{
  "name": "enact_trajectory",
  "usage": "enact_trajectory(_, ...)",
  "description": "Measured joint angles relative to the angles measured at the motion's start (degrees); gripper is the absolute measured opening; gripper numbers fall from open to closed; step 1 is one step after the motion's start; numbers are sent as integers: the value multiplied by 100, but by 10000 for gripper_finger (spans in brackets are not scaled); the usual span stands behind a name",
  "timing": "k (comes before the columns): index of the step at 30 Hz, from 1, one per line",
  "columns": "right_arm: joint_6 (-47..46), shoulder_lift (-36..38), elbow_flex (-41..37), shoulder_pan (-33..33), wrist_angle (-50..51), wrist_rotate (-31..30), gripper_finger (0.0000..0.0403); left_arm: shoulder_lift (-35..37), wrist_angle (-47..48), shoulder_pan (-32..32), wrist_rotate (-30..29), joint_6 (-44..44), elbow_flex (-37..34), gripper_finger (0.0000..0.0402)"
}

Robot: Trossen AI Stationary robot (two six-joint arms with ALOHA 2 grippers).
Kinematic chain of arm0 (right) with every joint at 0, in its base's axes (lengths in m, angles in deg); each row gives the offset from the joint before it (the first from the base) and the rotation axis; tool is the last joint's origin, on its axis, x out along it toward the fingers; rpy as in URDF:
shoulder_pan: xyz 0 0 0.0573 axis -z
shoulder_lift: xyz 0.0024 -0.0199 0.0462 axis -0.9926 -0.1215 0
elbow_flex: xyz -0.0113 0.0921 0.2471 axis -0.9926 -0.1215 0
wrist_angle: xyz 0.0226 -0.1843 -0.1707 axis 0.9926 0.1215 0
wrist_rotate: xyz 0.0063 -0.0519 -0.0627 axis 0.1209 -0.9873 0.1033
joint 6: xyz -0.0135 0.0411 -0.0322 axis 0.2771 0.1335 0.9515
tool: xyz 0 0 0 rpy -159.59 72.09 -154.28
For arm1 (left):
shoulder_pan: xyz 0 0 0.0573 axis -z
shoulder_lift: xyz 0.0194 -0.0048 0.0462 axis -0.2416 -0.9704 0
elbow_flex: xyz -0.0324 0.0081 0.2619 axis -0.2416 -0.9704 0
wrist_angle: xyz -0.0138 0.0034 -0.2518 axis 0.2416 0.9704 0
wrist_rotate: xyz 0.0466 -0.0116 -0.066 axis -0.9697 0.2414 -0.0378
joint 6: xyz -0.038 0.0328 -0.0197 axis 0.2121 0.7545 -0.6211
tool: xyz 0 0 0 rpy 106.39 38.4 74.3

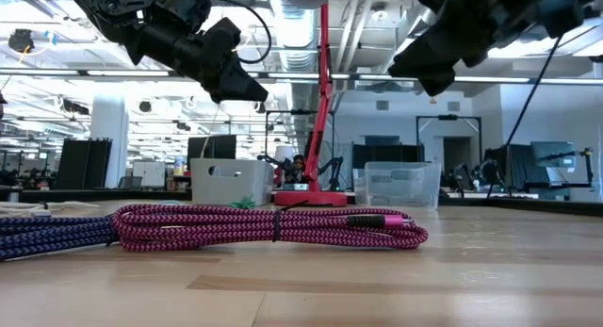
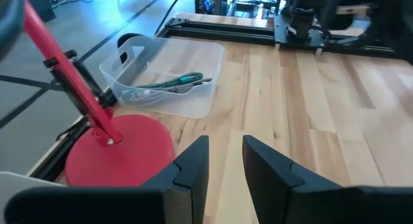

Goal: Pick & Place USB Port
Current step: Put the black and pink charger cable into the transparent bin

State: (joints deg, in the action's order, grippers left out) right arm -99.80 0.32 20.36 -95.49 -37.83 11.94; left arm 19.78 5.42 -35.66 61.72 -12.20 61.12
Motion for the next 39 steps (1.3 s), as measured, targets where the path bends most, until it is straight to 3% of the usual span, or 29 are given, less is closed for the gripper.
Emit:
enact_trajectory(19, 60, -2042, 1703, -933, 1191, -101, 90, -1, 2, 110, -2, -291, 0, 95)
enact_trajectory(25, 61, -2457, 2271, -1050, 2212, -560, 90, -1, 3, 110, -2, -297, 0, 95)
enact_trajectory(33, 54, -2762, 2567, -843, 2362, 494, 90, -1, 2, 110, -2, -299, 0, 95)
enact_trajectory(39, 201, -2887, 2669, -764, 2358, 479, 90, -1, 1, 110, -2, -299, 0, 95)
